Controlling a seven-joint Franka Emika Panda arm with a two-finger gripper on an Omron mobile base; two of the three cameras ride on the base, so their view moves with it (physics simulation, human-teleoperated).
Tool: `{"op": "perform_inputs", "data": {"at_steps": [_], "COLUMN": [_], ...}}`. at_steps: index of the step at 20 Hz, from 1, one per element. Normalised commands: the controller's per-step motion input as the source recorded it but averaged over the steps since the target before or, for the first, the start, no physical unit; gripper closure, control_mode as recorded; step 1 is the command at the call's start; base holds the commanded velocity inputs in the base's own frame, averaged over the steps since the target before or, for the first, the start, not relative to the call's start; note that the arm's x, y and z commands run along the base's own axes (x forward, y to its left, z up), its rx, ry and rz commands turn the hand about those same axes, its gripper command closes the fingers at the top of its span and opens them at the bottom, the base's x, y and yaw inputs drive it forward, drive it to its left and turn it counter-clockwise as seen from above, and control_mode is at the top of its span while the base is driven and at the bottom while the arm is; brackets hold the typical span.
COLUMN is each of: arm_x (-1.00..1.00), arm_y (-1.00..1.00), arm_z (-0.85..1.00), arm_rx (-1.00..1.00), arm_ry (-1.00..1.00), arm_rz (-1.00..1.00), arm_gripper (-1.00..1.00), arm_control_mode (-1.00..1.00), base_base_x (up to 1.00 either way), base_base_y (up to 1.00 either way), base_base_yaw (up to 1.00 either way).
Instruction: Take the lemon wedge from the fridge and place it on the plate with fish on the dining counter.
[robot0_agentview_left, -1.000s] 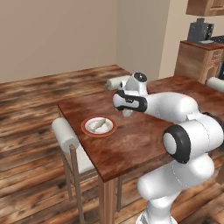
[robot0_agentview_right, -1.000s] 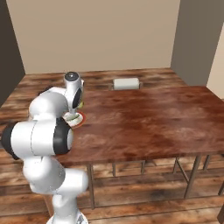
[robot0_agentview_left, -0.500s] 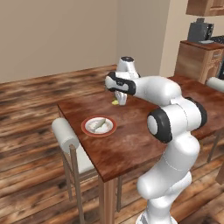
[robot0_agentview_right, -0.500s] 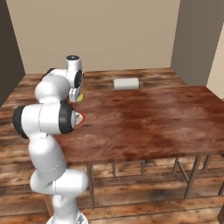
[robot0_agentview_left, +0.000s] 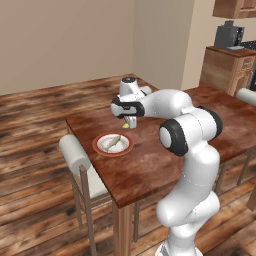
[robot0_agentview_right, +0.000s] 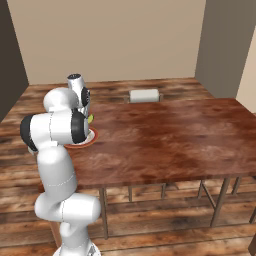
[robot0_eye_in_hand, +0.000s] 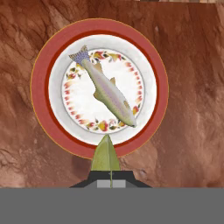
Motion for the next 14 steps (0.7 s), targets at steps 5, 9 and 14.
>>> {"op": "perform_inputs", "data": {"at_steps": [5,9,14], "arm_x": [0.02,0.0,0.0], "arm_y": [0.04,0.0,0.03], "arm_z": [-0.47,-0.23,0.0], "arm_rx": [-0.03,0.0,0.0], "arm_ry": [0.0,0.01,0.01], "arm_rz": [0.08,0.08,0.0], "arm_gripper": [1.0,1.0,1.0], "arm_control_mode": [-1.0,-1.0,-1.0], "base_base_x": [0.0,0.0,0.0], "base_base_y": [0.0,0.0,0.0], "base_base_yaw": [0.0,0.0,0.0]}}
